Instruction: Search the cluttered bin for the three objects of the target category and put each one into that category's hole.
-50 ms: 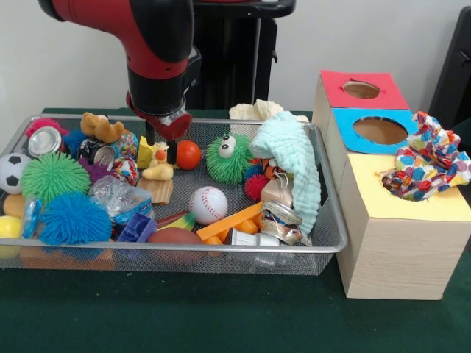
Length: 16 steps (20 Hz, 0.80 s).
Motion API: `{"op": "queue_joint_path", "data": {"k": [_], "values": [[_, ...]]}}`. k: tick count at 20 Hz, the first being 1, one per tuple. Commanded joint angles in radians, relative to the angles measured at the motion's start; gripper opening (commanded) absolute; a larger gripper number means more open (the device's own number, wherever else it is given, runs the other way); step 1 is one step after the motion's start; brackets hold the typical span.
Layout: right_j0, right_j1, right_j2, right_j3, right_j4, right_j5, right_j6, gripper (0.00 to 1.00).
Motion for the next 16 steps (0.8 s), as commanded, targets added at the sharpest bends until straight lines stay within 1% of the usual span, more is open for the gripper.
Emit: {"op": "queue_joint_path", "data": {"k": [1, 9, 12, 14, 16], "values": [[-0.004, 0.100, 0.036, -0.081, -0.070, -0.082, 0.002, 1.00], [-0.023, 0.149, 0.030, -0.102, -0.111, -0.148, 0.005, 1.00], [-0.026, 0.148, 0.023, -0.094, -0.118, -0.153, -0.003, 1.00], [-0.031, 0.134, 0.020, -0.079, -0.119, -0.146, -0.009, 1.00], [-0.038, 0.106, 0.018, -0.043, -0.125, -0.146, -0.012, 1.00]]}}
